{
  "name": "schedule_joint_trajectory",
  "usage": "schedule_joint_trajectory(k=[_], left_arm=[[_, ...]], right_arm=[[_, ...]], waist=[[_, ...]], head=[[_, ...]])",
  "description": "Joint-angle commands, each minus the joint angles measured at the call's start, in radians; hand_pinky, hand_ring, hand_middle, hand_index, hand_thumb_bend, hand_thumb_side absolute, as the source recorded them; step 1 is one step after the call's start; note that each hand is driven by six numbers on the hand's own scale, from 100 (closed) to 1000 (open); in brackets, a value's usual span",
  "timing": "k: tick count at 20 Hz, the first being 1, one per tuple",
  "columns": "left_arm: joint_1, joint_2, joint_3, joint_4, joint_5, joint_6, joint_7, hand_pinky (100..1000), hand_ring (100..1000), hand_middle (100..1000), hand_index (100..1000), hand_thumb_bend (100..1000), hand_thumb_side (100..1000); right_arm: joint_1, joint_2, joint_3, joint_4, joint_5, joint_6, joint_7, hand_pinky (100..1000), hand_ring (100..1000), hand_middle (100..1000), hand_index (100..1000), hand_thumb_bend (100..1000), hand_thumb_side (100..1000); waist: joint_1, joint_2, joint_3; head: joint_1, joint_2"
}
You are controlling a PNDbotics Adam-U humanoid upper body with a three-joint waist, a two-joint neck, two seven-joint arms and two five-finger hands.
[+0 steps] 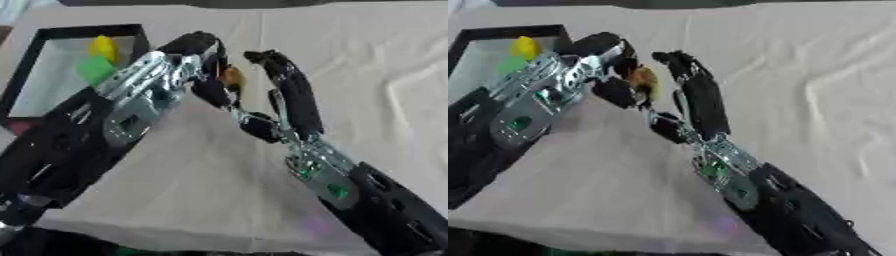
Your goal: Pick up the objects with one hand, pass them to the other hand, and then place them into the box on the other side of the table.
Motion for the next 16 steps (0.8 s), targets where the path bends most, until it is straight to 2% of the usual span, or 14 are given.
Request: schedule_joint_trajectory(k=[1,7,16], left_arm=[[-0.014,0.02,0.017,-0.007,-0.014,0.029,-0.011,640,634,450,311,194,175],[-0.02,0.038,0.031,-0.071,-0.022,0.015,0.019,630,625,445,305,163,168],[-0.017,0.099,0.071,-0.185,-0.063,-0.003,0.029,628,615,447,304,174,147]], right_arm=[[-0.017,-0.022,-0.007,-0.032,0.015,-0.006,0.001,655,749,669,794,439,100],[-0.017,-0.026,0.0,-0.036,0.025,-0.014,0.018,658,749,669,793,440,100],[-0.016,-0.037,0.01,-0.056,0.028,-0.021,0.032,657,748,668,791,446,100]], waist=[[-0.001,-0.02,-0.001],[0.0,-0.021,0.002],[0.0,-0.024,0.006]], head=[[0.005,-0.012],[0.004,-0.013],[-0.002,-0.019]])
